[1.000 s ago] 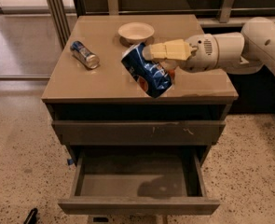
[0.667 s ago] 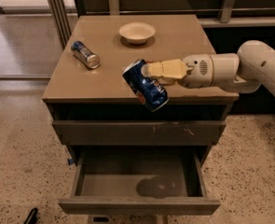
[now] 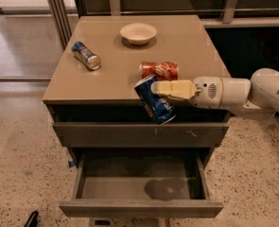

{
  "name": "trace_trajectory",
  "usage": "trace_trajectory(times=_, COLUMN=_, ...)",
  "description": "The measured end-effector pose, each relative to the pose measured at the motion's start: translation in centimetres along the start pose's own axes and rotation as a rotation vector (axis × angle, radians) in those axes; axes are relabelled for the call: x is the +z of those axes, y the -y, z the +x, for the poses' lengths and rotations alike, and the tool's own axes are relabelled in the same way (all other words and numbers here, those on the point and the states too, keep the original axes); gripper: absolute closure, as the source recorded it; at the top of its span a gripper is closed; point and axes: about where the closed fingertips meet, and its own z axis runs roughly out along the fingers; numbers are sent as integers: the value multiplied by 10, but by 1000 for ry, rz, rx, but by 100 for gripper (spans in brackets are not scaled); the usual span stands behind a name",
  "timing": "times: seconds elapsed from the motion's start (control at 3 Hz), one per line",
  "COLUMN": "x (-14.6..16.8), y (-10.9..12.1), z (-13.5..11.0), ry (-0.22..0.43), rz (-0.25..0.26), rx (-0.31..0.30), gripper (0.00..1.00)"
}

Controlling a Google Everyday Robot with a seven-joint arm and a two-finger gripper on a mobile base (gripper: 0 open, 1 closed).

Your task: Place pepsi can into middle drawer

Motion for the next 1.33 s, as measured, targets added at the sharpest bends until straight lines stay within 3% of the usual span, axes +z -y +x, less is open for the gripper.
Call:
trace_trajectory(times=0.33, x=-3, y=16, z=15, ry=23, rz=42, rx=6, gripper=100)
trace_trajectory(times=1.0, x=3, y=16, z=20, ry=13, rz=57, rx=-16, gripper=100)
trace_trajectory(times=1.33, x=1, y=26, z=43, ry=31, rz=116, rx=-18, gripper=100)
